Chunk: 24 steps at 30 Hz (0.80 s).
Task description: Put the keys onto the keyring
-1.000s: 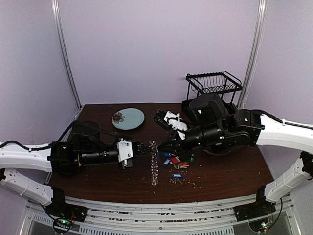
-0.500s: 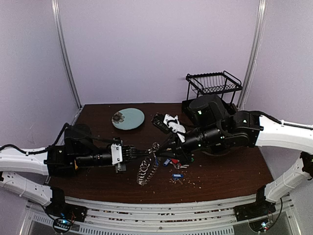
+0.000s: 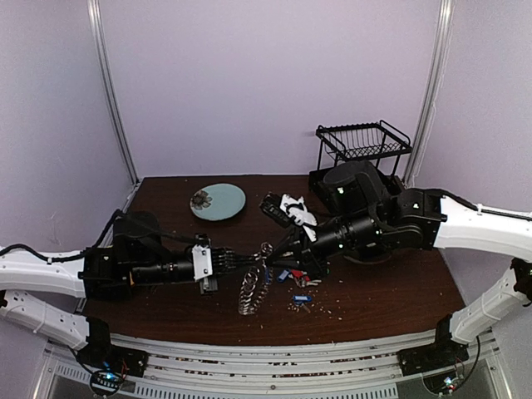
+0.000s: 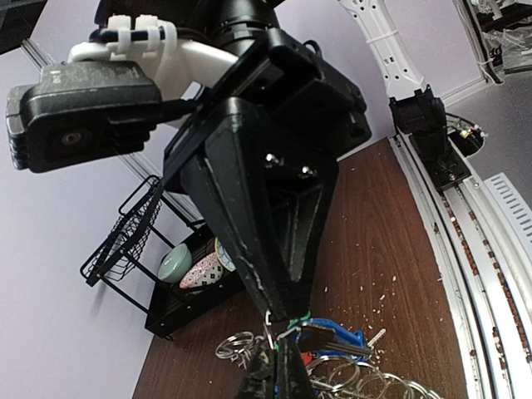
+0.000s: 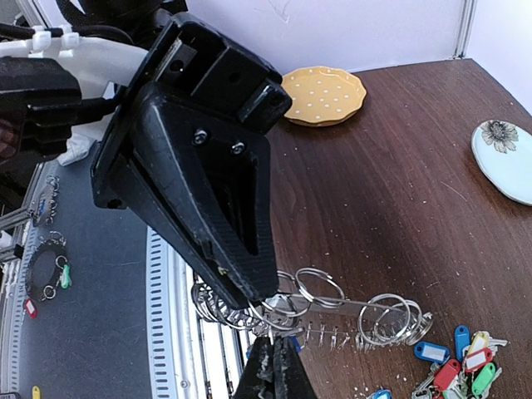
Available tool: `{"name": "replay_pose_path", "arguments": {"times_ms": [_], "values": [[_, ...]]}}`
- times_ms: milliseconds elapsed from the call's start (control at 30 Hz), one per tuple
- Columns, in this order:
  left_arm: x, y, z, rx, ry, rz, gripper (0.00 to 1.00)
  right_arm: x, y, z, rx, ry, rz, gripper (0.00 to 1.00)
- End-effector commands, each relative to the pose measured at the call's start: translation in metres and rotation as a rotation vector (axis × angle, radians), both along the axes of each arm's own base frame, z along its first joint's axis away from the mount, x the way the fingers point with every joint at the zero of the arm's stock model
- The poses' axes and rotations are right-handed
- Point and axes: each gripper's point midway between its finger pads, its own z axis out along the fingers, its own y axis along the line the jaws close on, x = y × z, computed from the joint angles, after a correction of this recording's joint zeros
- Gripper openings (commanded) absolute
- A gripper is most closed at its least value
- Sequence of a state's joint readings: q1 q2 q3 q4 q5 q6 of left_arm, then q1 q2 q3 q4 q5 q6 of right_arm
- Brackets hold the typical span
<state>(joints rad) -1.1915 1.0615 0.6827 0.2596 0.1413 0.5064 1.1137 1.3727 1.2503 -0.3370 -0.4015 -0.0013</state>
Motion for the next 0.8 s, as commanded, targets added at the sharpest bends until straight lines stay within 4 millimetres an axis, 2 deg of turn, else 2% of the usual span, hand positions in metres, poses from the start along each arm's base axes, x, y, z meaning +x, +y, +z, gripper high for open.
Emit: {"name": "replay_pose_path", "arguments": {"times_ms": [0,67,300,567,767], "values": [[0.004,-0.008,0.022,-0.076,-0.015,0.016,0.0,0.013,-0.005,-0.006,-0.024,-0.033,-0.05,0.0],[0.005,-0.008,0.023,-0.082,-0.014,0.016,0.0,0.013,-0.006,-0.011,-0.041,-0.03,-0.054,0.0],[0.01,-0.006,0.025,-0.086,-0.012,0.049,0.0,0.01,-0.008,-0.007,-0.028,-0.033,-0.04,0.0],[0.021,-0.007,0.018,-0.06,-0.006,0.096,0.0,-0.019,0.001,0.021,0.106,0.015,0.119,0.0],[0.025,-0.006,0.019,-0.059,-0.007,0.117,0.0,-0.022,-0.001,0.019,0.094,0.026,0.126,0.0]]}}
